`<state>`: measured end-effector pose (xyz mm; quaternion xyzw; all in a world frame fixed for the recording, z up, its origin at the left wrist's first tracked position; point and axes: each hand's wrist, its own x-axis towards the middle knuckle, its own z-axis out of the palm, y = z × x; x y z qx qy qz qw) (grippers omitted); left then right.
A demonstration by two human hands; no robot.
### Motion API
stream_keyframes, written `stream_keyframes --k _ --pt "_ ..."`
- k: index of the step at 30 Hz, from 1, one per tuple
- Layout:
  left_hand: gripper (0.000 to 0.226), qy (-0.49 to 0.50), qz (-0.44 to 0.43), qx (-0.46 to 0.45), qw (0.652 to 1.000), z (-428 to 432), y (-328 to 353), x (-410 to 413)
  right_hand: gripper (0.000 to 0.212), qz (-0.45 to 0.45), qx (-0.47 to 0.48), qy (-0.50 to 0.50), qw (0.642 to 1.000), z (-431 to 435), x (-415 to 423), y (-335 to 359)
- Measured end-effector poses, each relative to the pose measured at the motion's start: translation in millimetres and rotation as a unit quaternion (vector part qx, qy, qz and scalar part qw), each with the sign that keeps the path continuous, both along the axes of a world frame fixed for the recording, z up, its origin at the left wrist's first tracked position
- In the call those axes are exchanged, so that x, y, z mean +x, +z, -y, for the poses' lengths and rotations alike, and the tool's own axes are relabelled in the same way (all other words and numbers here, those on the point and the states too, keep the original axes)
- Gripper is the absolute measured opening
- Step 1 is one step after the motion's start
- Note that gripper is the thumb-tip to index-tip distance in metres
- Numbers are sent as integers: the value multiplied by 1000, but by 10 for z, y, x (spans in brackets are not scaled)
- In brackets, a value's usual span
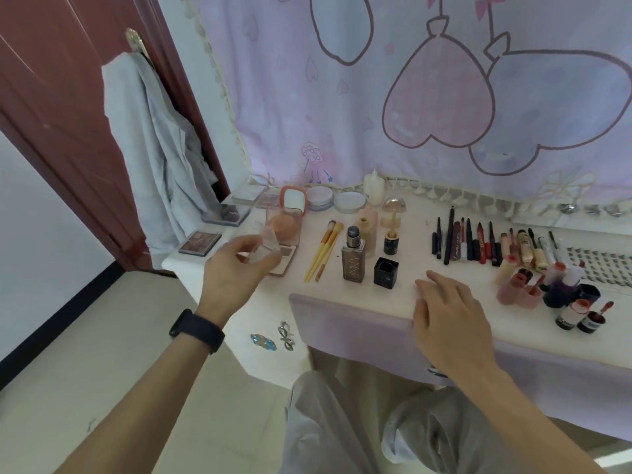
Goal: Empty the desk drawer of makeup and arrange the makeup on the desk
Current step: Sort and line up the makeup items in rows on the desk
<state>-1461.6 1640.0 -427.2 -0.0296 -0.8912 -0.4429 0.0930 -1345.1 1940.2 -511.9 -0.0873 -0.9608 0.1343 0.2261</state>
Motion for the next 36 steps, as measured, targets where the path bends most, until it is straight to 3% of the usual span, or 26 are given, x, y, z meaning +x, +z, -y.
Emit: stream_keyframes --k 4,8,13,17,23,27,31,36 --pt "54 63 19 -3 998 216 104 -608 31 -7 21 -2 1000 -62 -71 -28" --pt "35 79 67 -52 993 328 156 -1155 22 -8 42 -3 999 -125 -204 36" --pt "30 78 87 -86 989 233 153 -1638 24 -13 43 -4 999 -136 -230 -14" --pt "43 71 93 -124 985 89 107 -1902 24 -17 39 -9 999 -144 -258 -41" --pt "44 57 90 -195 975 -60 -63 -2061 38 -11 33 -7 999 -100 -264 -8" --pt "39 44 98 -223 969 -131 -166 -2097 34 -7 24 -16 1000 -120 -254 -19" --pt "53 35 114 -275 954 -141 -184 -2124 32 -3 25 -17 1000 -130 -260 -42" --pt "47 33 142 -270 952 -116 -167 -2159 37 -10 29 -13 999 -131 -271 -47"
